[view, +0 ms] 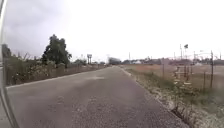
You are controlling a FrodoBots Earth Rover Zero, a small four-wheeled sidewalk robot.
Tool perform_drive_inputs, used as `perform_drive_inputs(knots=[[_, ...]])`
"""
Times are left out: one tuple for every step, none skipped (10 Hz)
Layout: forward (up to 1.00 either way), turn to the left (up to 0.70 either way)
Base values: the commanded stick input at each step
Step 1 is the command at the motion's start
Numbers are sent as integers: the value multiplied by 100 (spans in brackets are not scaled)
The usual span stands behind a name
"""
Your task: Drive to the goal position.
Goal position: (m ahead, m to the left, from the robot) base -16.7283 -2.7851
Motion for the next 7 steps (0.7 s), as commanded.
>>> perform_drive_inputs(knots=[[8, 0], [8, 0], [8, 0], [8, 0], [8, 0], [8, 0], [8, 0]])
